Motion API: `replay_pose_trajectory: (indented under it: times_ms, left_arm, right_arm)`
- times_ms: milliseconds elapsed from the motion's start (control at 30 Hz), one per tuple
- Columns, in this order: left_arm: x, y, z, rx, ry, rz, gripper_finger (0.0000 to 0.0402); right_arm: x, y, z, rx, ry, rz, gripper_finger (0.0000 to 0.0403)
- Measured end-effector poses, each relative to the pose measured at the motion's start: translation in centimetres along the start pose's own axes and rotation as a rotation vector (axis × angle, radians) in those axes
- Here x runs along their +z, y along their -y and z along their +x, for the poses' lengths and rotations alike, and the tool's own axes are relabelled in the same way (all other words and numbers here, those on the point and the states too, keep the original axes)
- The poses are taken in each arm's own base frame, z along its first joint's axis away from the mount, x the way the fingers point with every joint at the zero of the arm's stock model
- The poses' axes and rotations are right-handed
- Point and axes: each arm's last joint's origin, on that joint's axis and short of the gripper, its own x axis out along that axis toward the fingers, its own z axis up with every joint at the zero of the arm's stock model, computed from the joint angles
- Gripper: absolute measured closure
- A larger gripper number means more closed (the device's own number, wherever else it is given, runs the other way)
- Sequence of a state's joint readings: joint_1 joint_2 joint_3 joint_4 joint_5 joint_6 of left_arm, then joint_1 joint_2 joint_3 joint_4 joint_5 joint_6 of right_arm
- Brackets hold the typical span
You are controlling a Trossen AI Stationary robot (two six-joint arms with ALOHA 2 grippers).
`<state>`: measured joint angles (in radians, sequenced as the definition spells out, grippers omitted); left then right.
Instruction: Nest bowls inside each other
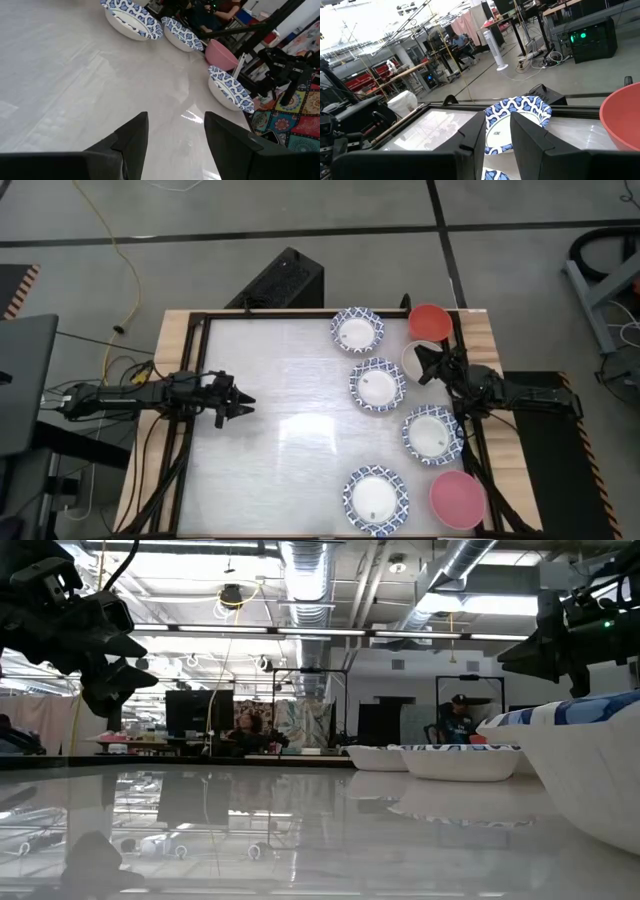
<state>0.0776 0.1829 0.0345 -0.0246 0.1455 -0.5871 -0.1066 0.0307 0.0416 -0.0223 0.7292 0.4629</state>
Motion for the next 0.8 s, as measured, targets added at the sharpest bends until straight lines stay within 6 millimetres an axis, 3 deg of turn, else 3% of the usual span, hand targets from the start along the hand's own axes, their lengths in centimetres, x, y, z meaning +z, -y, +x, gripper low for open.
replay_pose_trajectory:
  times_ms: [800]
  left_arm:
    - [0.1, -0.12, 0.01, 0.04, 0.036, 0.011, 0.0219]
  right_arm:
    - [-0.01, 0.0, 0.0, 0.0, 0.0, 0.0, 0.0291]
